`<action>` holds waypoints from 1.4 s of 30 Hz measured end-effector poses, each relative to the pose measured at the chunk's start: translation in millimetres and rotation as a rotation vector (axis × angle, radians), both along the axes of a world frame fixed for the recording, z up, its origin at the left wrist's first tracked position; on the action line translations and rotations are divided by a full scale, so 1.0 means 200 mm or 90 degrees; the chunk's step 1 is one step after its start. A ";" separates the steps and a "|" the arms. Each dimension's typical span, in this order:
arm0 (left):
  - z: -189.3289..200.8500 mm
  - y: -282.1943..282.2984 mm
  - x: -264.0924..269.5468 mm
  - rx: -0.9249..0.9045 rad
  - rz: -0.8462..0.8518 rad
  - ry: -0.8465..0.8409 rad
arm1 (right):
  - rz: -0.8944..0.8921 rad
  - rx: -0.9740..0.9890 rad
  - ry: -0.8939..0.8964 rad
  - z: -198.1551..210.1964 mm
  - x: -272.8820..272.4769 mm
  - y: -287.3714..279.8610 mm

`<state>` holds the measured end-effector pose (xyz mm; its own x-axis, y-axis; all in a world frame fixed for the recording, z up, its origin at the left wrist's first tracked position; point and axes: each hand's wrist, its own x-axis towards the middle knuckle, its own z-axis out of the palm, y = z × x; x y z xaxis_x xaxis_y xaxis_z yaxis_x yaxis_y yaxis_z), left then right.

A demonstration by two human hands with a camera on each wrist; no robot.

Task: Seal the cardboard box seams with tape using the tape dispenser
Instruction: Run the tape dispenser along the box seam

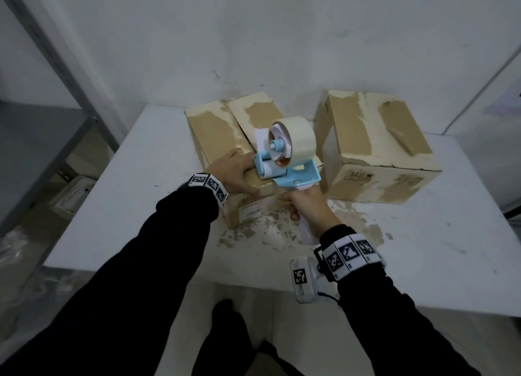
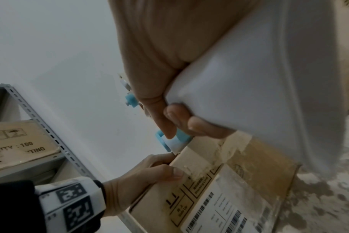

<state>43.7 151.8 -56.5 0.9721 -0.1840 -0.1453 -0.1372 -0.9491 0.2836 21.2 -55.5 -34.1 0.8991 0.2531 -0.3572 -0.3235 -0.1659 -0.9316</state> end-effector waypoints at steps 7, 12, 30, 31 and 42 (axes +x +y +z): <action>0.02 -0.01 -0.01 0.052 -0.004 0.032 | 0.016 0.026 0.009 0.00 -0.12 -0.19; 0.02 -0.01 -0.02 0.061 -0.011 0.025 | 0.008 -0.009 0.053 -0.06 -0.22 -0.38; 0.01 -0.01 -0.03 0.064 -0.014 0.002 | 0.013 -0.193 -0.073 -0.13 -0.12 -0.27; 0.01 -0.01 -0.03 0.061 -0.016 0.006 | 0.019 -0.205 -0.086 -0.13 -0.11 -0.27; 0.01 -0.02 -0.04 0.035 -0.007 0.018 | 0.054 -0.391 -0.238 -0.17 -0.08 -0.26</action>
<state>36.4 148.6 -53.6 0.9656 -0.1854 -0.1824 -0.1405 -0.9620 0.2342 4.7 -108.5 -67.6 0.9750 0.1802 -0.1300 0.0359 -0.7053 -0.7080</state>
